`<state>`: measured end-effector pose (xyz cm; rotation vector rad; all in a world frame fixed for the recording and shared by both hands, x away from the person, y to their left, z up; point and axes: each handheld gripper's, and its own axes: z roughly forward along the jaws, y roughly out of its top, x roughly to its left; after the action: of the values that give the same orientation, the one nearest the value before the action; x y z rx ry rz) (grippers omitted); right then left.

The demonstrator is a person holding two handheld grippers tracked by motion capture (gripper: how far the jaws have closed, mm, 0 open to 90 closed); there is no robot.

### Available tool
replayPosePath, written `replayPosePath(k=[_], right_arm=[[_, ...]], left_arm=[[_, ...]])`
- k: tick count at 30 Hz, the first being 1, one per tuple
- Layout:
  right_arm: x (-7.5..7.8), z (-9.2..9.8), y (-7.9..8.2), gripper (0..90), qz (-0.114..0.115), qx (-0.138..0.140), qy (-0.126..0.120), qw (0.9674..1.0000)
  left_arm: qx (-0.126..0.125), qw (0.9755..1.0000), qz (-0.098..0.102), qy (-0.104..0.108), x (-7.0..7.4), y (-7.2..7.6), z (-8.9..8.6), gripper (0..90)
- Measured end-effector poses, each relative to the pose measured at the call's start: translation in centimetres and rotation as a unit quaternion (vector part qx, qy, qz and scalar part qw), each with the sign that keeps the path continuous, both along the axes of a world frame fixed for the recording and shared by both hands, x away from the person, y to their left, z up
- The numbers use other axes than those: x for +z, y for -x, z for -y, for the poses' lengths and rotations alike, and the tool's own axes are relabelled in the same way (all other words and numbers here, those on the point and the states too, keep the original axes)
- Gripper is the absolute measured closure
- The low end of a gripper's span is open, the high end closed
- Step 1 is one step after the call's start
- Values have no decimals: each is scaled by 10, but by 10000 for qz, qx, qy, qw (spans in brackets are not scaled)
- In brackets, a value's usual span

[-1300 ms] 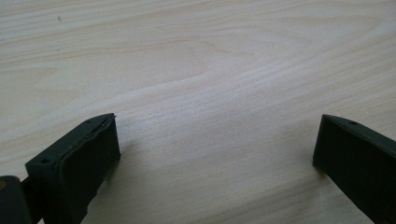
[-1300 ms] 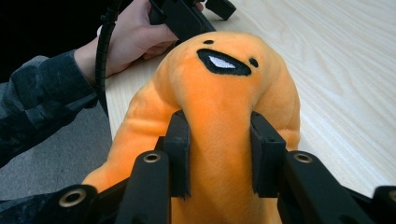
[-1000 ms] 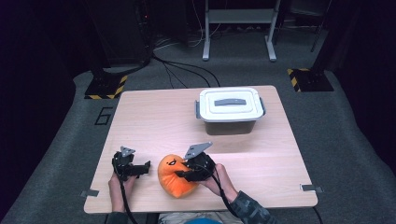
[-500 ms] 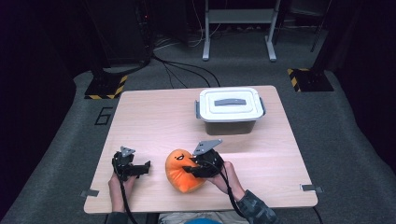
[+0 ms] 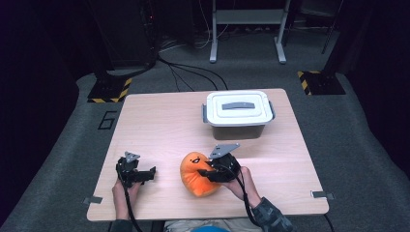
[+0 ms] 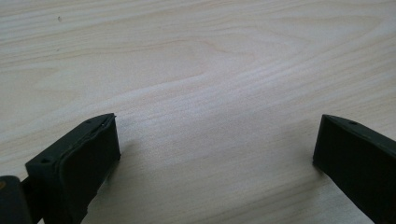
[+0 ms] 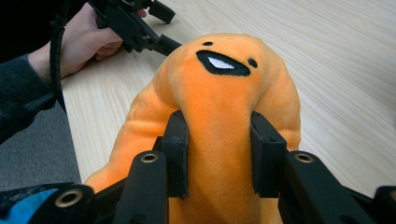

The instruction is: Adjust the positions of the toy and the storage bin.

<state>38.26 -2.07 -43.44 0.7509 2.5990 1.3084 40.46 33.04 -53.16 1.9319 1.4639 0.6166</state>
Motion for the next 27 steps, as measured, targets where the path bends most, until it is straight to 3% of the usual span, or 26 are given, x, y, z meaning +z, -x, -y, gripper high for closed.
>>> replayPosePath(k=[27], right_arm=[[1, 57, -7, 637, 30, -733, 47, 9973]], left_arm=[[-1, 10000, 0, -2, 0, 0, 0, 2]])
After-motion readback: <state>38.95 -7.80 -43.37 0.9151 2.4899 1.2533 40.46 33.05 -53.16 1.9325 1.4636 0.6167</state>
